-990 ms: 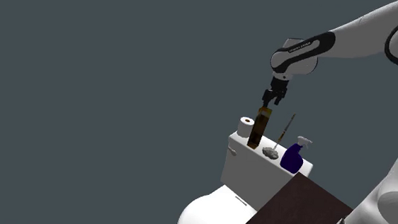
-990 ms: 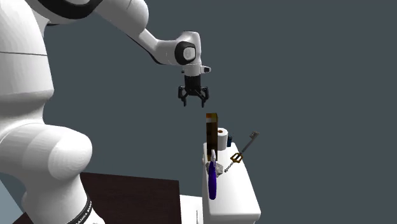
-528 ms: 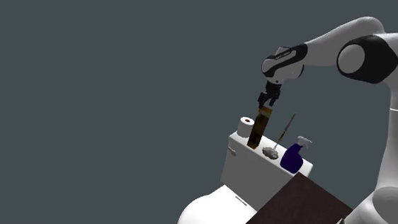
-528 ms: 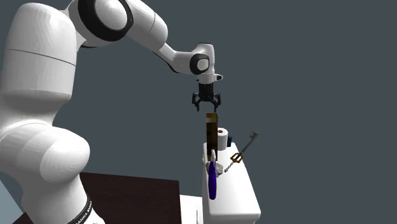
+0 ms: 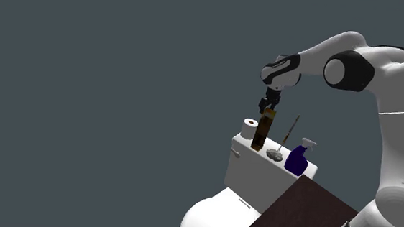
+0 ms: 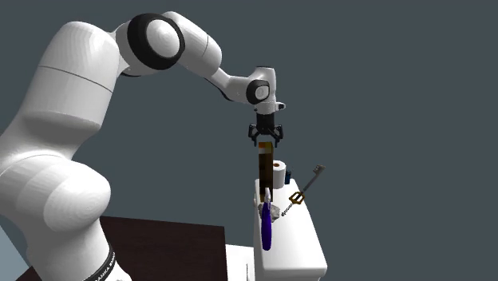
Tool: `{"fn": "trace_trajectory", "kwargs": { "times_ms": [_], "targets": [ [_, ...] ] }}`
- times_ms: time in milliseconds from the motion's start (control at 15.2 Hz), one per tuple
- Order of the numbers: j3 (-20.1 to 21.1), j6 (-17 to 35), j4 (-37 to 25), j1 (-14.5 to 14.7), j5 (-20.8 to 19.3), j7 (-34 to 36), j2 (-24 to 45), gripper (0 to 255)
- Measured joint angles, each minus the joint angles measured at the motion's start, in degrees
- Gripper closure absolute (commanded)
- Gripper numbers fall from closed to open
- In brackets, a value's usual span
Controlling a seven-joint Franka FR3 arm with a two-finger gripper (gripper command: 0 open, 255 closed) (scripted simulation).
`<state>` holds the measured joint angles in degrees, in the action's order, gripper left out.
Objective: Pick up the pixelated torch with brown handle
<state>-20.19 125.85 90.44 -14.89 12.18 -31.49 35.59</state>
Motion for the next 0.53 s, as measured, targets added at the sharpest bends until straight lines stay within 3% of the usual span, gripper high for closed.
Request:
{"fn": "trace_trajectory", "kwargs": {
  "times_ms": [198,264,528],
  "targets": [
    [0.29,1.67,0.71,-0.15,0.41,-0.24,1.0,0],
    [0.33,1.87,0.77,-0.16,0.46,-0.26,1.15,255],
    [0.37,2.01,0.72,-0.19,0.52,-0.31,1.24,255]
  ]
}}
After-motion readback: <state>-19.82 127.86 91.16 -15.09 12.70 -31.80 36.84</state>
